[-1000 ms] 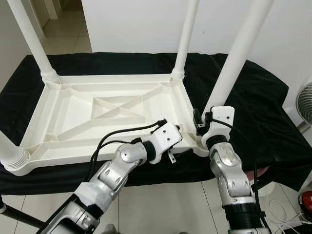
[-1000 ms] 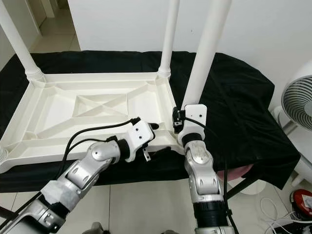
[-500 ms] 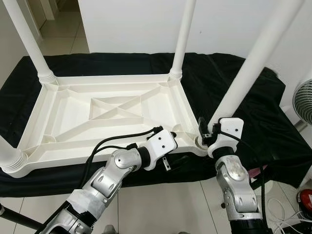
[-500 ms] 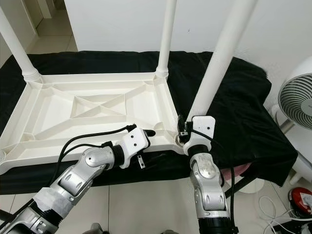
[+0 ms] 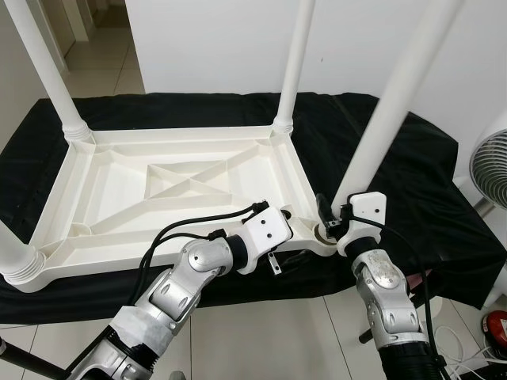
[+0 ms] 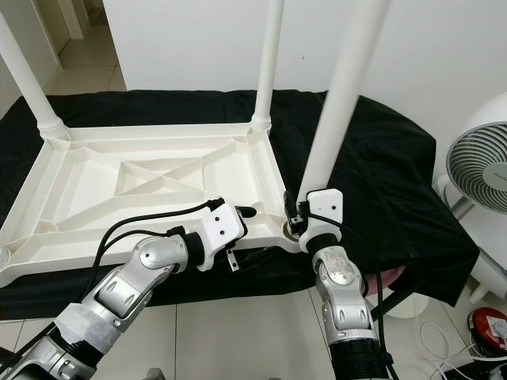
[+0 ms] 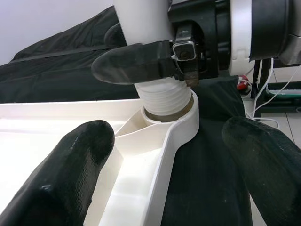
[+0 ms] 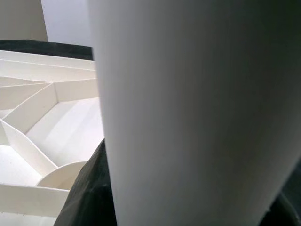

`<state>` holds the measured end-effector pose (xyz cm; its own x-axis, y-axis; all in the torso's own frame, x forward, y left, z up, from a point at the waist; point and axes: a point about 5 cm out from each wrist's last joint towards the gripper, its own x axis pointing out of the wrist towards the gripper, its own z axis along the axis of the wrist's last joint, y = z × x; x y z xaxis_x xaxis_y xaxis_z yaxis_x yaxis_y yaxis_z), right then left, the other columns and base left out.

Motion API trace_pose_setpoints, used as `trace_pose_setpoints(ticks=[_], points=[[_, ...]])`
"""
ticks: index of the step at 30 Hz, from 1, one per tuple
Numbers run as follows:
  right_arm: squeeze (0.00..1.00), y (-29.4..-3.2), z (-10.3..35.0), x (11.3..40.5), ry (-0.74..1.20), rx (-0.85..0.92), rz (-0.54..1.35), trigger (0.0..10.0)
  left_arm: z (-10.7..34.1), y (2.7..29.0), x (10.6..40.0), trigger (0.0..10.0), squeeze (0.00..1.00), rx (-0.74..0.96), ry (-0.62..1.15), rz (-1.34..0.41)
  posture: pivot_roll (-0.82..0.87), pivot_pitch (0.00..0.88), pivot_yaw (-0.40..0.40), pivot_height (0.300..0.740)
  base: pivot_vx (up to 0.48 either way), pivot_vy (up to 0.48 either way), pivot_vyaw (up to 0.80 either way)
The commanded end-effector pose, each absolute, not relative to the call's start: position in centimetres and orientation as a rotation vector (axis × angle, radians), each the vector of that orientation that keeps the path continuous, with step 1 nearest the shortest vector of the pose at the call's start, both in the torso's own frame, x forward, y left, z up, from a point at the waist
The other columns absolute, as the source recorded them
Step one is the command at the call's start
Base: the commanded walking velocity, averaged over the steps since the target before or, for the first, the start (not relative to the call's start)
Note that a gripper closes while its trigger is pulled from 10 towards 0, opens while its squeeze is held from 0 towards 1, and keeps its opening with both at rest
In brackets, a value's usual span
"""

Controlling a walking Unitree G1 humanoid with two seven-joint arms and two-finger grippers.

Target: Building children table

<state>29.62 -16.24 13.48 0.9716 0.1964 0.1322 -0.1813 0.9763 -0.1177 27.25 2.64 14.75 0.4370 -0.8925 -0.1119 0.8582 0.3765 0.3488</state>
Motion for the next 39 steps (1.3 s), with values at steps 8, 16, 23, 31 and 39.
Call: trace_pose_setpoints(ticks=[8,16,23,31,39], points=[[0.00,-15.6,11.3,29.5,-0.044,-0.176,0.340,10.0,15.6,3.2,27.4,10.0,0.00,0.401,-0.114,-1.102,-0.04,0.000,-0.015,0.740,0.000,0.000,0.00],[0.00,-15.6,10.6,28.5,-0.026,-0.174,0.452,10.0,15.8,3.3,27.3,10.0,0.00,0.410,-0.118,-1.096,-0.05,0.000,-0.007,0.740,0.000,0.000,0.00],[0.00,-16.5,10.5,29.1,0.009,-0.041,0.386,10.0,16.1,3.2,27.4,10.0,0.00,0.414,-0.127,-1.102,-0.05,0.000,-0.003,0.740,0.000,0.000,0.00],[0.00,-16.7,10.0,29.6,0.071,0.021,0.335,10.0,16.3,3.1,27.4,10.0,0.00,0.415,-0.130,-1.103,-0.05,0.000,-0.002,0.740,0.000,0.000,0.00],[0.00,-16.8,9.8,30.1,0.113,0.078,0.298,10.0,16.4,3.1,27.4,10.0,0.00,0.415,-0.132,-1.099,-0.05,0.000,-0.008,0.740,0.000,0.000,0.00]])
